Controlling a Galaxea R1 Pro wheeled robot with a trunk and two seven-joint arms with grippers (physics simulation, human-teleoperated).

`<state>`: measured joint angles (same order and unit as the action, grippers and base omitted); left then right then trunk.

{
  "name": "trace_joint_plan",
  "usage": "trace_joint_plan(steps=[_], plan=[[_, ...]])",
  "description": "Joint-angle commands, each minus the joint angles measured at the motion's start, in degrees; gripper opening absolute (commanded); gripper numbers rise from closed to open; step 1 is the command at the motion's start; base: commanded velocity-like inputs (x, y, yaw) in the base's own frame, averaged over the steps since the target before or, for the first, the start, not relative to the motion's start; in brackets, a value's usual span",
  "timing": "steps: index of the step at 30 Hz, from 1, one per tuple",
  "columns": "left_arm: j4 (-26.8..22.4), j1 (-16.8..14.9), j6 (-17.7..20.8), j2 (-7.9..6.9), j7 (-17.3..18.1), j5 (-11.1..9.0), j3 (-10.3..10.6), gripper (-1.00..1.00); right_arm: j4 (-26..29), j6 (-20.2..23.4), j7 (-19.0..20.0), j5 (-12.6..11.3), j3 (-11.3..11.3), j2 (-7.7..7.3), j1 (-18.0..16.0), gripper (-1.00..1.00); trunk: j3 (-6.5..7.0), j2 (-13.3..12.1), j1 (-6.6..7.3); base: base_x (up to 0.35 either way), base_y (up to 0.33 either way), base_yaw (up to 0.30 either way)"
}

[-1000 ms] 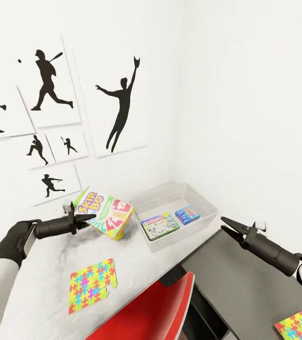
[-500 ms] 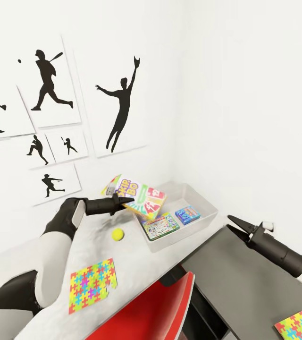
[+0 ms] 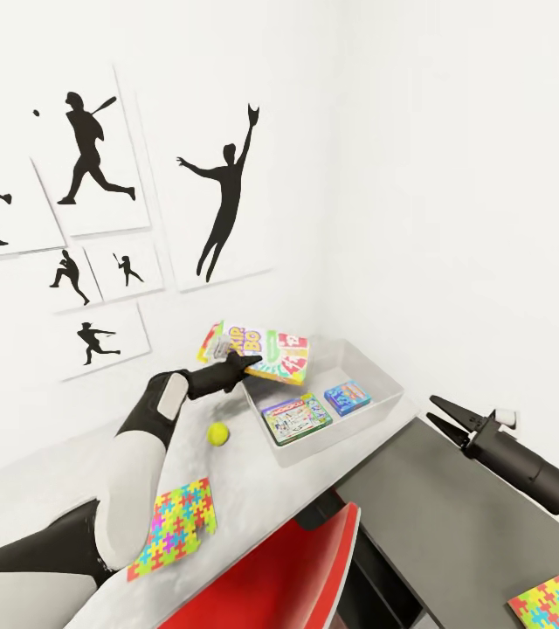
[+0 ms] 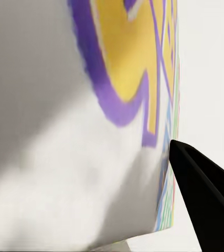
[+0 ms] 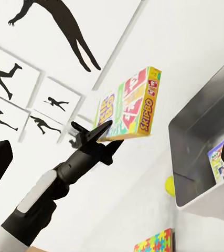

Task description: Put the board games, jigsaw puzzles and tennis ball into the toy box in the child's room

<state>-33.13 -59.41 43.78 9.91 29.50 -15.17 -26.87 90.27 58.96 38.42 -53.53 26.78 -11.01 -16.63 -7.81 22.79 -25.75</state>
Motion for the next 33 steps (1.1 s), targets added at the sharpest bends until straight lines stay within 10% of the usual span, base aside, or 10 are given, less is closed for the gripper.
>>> trace_joint_plan(steps=[1, 6, 18, 27, 33], plan=[[2.17, -0.09, -2.55, 0.09, -2.77, -2.70, -0.32, -1.00, 0.00, 0.28, 0.34, 0.27, 0.12, 0.04, -0.07, 1.00, -0.12, 0.13, -0.04, 0.000, 0.000, 0.000], [11.20, -0.12, -13.39, 0.09, -11.23, -9.55, -0.04, -1.00, 0.00, 0.25, 0.40, 0.27, 0.19, 0.15, -0.07, 1.00, -0.12, 0.13, -0.04, 0.000, 0.000, 0.000], [24.41, -0.18, -29.09, 0.09, -12.87, -10.93, 0.10, -1.00, 0.06, 0.18, 0.33, 0.58, 0.13, 0.27, -0.07, 1.00, -0.12, 0.13, -0.04, 0.000, 0.000, 0.000], [21.92, -0.18, -22.53, 0.09, -11.51, -10.79, 0.23, -1.00, 0.17, 0.27, 0.25, 0.53, 0.13, 0.21, -0.07, 1.00, -0.12, 0.13, -0.04, 0.000, 0.000, 0.000], [4.46, -0.18, 0.11, 0.09, -10.45, -10.91, 0.39, -1.00, 0.17, 0.28, 0.27, 0.58, 0.11, 0.17, -0.07, 1.00, -0.12, 0.13, -0.04, 0.000, 0.000, 0.000]])
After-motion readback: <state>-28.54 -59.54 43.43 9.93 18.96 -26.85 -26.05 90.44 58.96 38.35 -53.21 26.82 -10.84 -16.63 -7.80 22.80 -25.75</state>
